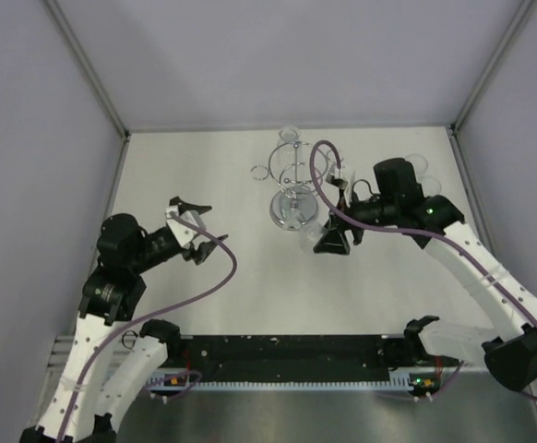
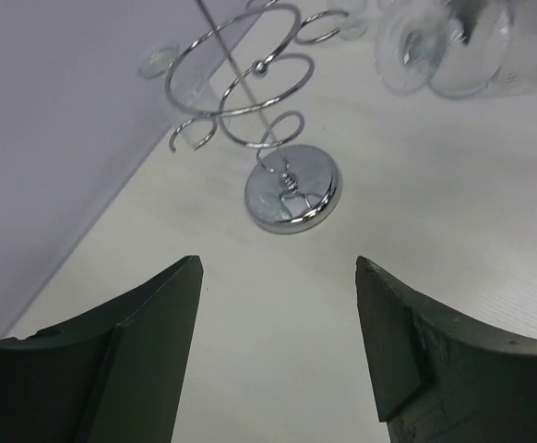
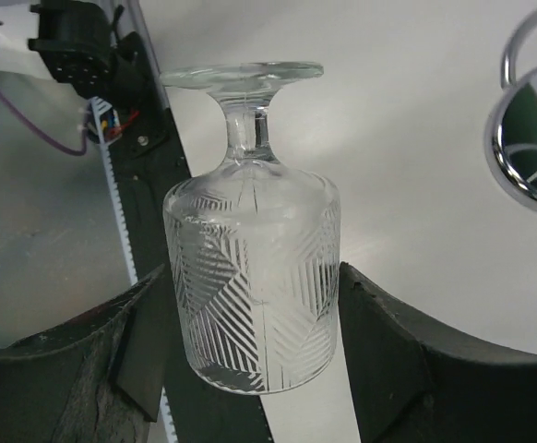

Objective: Take the wine glass off the wine glass rack

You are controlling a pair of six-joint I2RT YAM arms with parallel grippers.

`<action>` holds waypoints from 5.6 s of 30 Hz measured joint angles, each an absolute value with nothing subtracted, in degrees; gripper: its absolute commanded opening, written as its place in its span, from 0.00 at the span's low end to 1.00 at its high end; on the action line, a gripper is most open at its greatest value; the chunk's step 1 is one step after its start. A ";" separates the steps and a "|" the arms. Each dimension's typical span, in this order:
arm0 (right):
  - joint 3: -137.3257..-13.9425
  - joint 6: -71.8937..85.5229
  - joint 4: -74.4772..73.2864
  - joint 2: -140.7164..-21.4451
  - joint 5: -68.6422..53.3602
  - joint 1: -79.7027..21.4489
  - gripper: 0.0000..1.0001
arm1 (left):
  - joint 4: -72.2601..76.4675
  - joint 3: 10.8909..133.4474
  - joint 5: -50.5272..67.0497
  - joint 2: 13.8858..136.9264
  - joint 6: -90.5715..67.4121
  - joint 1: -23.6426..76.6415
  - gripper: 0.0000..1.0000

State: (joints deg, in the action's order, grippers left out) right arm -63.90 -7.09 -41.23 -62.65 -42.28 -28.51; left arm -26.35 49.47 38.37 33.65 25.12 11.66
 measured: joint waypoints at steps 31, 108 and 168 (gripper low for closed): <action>-64.16 -15.79 -41.71 -68.84 -37.98 -34.33 0.08 | -28.23 46.17 40.10 36.51 35.68 27.81 0.69; -63.11 -36.75 -75.85 -78.94 -34.30 -32.86 0.73 | -8.40 78.02 9.52 48.75 16.16 26.87 0.91; -59.68 -43.31 -76.51 -100.82 -34.83 -39.09 0.59 | -20.23 50.61 10.04 33.69 24.21 9.41 0.93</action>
